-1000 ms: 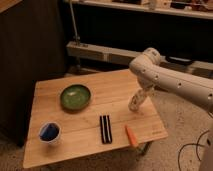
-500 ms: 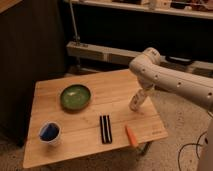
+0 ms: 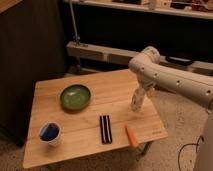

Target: Stand the bottle upright

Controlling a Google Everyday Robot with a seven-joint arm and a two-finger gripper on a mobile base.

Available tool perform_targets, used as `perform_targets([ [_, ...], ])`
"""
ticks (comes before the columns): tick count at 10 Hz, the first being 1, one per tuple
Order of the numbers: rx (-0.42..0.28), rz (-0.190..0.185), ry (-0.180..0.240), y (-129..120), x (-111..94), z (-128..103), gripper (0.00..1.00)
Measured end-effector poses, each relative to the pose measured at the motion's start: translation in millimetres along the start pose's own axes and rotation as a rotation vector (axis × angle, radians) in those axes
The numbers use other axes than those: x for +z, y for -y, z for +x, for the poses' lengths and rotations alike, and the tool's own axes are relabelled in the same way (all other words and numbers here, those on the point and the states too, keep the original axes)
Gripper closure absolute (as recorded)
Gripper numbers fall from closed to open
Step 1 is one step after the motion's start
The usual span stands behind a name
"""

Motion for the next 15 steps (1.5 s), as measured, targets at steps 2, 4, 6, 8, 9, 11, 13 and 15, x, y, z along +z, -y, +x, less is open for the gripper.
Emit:
perform_targets([
  [2,0.022,0.024,-0.057,-1,-8,3,0.20],
  [4,0.116,0.081,-0.167,-10,-13,1,0.20],
  [6,0.274,0.163,-0.304,-21,-8,-11,0.20],
  [8,0.394,0.255,-0.430,-30,-4,-24,0.20],
  [9,0.432,0.255,-0.472,-34,-11,-35,0.20],
  [11,0.496,0.190,-0.496,-48,-34,-65,0.20],
  [13,0.506,0.171,-0.500,-53,-39,-70,0.20],
  [15,0.507,0.171,-0.499,-53,-39,-70,0.20],
])
